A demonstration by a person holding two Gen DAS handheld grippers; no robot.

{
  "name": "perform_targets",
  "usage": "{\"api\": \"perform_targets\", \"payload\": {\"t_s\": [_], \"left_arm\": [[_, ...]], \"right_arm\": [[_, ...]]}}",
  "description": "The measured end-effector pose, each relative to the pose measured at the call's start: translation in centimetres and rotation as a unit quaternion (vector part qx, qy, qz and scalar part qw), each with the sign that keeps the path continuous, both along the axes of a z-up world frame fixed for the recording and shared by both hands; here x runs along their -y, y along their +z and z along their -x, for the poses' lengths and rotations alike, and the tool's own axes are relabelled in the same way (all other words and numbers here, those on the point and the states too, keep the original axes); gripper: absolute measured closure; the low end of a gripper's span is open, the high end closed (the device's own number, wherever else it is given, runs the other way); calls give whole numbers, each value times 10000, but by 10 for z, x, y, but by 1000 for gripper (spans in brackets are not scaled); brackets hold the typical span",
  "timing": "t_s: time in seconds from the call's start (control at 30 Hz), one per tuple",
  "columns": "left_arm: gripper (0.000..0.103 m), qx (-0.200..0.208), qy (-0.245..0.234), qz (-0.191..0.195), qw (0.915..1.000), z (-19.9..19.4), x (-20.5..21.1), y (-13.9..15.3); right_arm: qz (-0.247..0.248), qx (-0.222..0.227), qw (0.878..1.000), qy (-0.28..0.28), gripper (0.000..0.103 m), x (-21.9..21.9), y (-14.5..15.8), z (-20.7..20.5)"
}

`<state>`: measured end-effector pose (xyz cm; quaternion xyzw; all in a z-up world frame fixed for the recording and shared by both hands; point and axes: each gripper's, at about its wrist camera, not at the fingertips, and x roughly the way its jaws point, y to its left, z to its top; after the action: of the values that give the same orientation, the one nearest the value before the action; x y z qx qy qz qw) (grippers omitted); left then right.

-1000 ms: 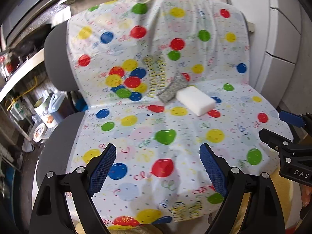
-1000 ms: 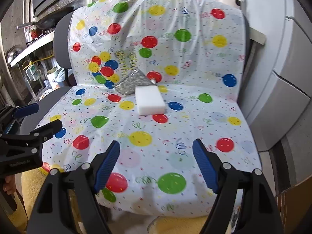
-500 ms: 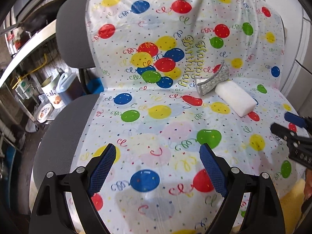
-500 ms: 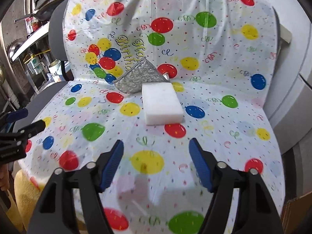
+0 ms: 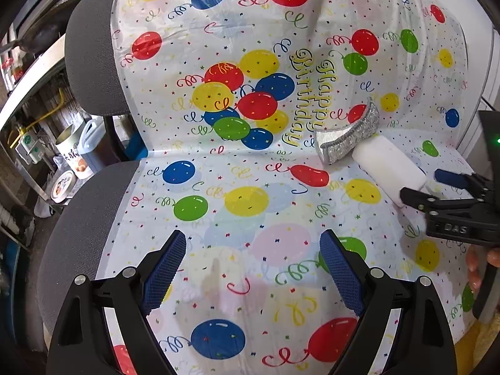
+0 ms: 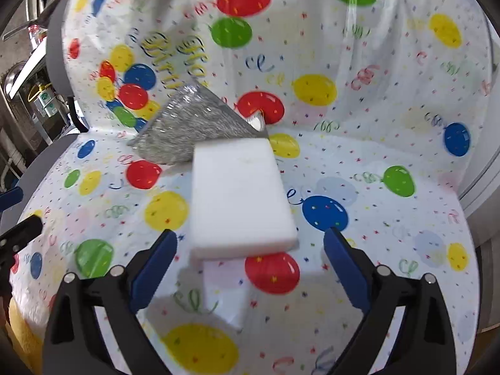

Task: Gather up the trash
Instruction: 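Grasp the white sponge with the right gripper while the left grasps the silver scrubber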

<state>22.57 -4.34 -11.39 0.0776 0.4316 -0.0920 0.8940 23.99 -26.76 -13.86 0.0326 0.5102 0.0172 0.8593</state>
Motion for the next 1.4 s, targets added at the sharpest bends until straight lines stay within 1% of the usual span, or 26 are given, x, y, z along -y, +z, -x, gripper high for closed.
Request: {"api": "perform_targets", "payload": {"t_s": [0.1, 0.13, 0.17, 0.23, 0.27, 0.33, 0.4, 0.5, 0.7, 0.8, 0.87, 0.9, 0.97, 1.07, 1.2, 1.33, 1.4], "left_arm": [[16, 14, -6, 20, 10000, -1, 1, 1], [16, 23, -16, 26, 10000, -1, 1, 2], [16, 34, -24, 27, 10000, 0, 1, 3], [16, 43, -28, 26, 10000, 2, 1, 5], [16, 47, -24, 27, 10000, 3, 2, 6], [16, 67, -31, 23, 10000, 6, 2, 8], [16, 99, -51, 29, 9999, 10, 3, 11], [16, 131, -104, 56, 9998, 13, 6, 15], [18, 174, -503, 86, 9985, 17, 30, 15], [21, 120, -794, 94, 9967, 13, 50, 9], [22, 85, -973, 181, 9951, 11, 63, 5], [28, 77, -1074, 202, 9940, 10, 70, 3], [35, 75, -1297, 130, 9914, 5, 91, -4], [38, 34, -1478, -87, 9890, -7, 116, -18], [39, -64, -1519, -331, 9878, -26, 135, -34], [39, -111, -1522, -454, 9872, -38, 143, -45], [39, -129, -1506, -444, 9875, -43, 145, -48]], "right_arm": [[-149, -98, 9998, -28, 10, 2, -8, -5], [-177, -113, 9998, -20, 12, 1, -10, -6], [-174, -117, 9998, -21, 15, 0, -10, -5], [-229, -169, 9996, 4, 33, -1, -10, -3], [-228, -172, 9996, -5, 33, -2, -9, -2], [-71, -70, 9999, 18, 36, -4, 0, 7], [104, -14, 9999, 100, 37, -8, 10, 18], [233, 37, 9996, 128, 38, -5, 26, 37], [441, 177, 9988, -89, 39, 13, 53, 80], [535, 358, 9976, -238, 39, 24, 65, 97], [592, 467, 9966, -323, 39, 32, 73, 105], [645, 517, 9959, -371, 39, 35, 76, 108], [702, 551, 9951, -415, 39, 37, 78, 108], [666, 558, 9950, -483, 38, 44, 76, 106], [583, 558, 9951, -567, 38, 53, 73, 102], [540, 559, 9951, -603, 38, 57, 71, 100], [524, 557, 9951, -623, 38, 58, 69, 98]]}}
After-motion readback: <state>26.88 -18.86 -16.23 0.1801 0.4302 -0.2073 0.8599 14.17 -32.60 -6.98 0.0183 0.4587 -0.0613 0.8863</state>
